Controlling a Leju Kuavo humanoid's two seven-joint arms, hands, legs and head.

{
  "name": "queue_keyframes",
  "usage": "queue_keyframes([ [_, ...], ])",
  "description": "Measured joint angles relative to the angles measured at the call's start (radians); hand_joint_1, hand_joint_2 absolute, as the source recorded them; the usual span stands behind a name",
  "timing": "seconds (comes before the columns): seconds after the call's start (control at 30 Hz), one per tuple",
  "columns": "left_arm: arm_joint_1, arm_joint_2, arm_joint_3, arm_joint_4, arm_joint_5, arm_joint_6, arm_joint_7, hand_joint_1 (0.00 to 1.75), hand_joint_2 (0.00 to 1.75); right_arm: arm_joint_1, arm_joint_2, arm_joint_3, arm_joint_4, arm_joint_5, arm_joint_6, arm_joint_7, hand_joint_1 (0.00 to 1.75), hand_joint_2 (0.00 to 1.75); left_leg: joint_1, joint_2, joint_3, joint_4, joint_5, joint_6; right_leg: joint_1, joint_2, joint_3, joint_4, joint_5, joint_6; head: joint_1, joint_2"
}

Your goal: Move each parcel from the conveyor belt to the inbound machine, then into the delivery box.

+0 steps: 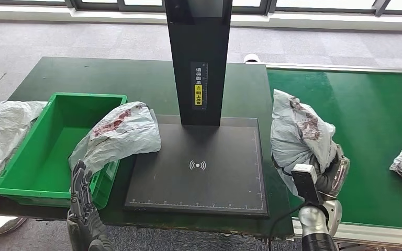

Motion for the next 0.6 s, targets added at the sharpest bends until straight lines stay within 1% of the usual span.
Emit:
queue_keyframes([
  [0.07,-0.003,0.009,-0.007,0.002,0.001,-0.024,0.007,0.00,0.00,0.055,0.007,0.060,-0.136,-0.035,0.000,-0.003,1.75,1.75,0.000,0.000,0.000,0.000,0.000,0.000,0.000,0.000,0.000,0.000,0.000,0.000,0.000,0.000],
  [0.1,-0.003,0.009,-0.007,0.002,-0.002,-0.030,0.007,0.00,0.00,0.067,0.007,0.089,-0.177,-0.045,0.000,-0.003,1.75,1.75,0.000,0.001,0.000,0.000,0.000,0.000,0.000,0.001,0.000,0.000,0.000,0.000,0.000,0.000],
  [0.2,-0.001,0.009,-0.007,0.002,-0.008,-0.032,0.005,0.00,0.00,0.073,0.004,0.153,-0.221,-0.064,0.007,-0.003,1.75,1.75,0.000,0.001,0.000,0.000,0.000,0.000,0.000,0.002,0.000,0.000,0.000,0.000,0.000,0.000],
  [0.3,0.004,0.009,-0.006,0.000,-0.009,-0.066,0.004,0.00,0.00,0.068,0.001,0.225,-0.231,-0.082,0.046,-0.003,1.75,1.75,0.000,0.001,0.000,0.000,0.000,0.000,0.000,0.001,0.001,0.000,0.000,0.000,0.000,0.000],
  [0.4,0.009,0.005,0.008,-0.003,0.003,-0.183,-0.006,0.00,0.00,0.047,0.003,0.305,-0.203,-0.055,0.089,-0.002,1.75,1.75,0.000,0.001,0.000,0.000,0.001,-0.001,0.000,0.002,0.001,0.000,0.000,-0.001,0.000,0.000],
  [0.5,0.006,-0.014,0.047,-0.002,0.010,-0.355,-0.024,0.00,0.00,0.031,0.020,0.373,-0.140,-0.013,0.105,-0.002,1.75,1.75,0.001,0.000,0.001,0.000,0.001,-0.001,0.001,0.000,0.001,0.000,0.000,-0.001,0.000,0.000],
  [0.6,-0.010,-0.046,0.100,0.008,0.005,-0.531,-0.046,0.00,0.00,0.039,0.040,0.427,-0.082,0.016,0.104,-0.001,1.75,1.75,0.001,-0.001,0.001,0.000,0.002,-0.001,0.001,0.000,0.001,0.000,0.000,-0.001,0.000,0.000],
])
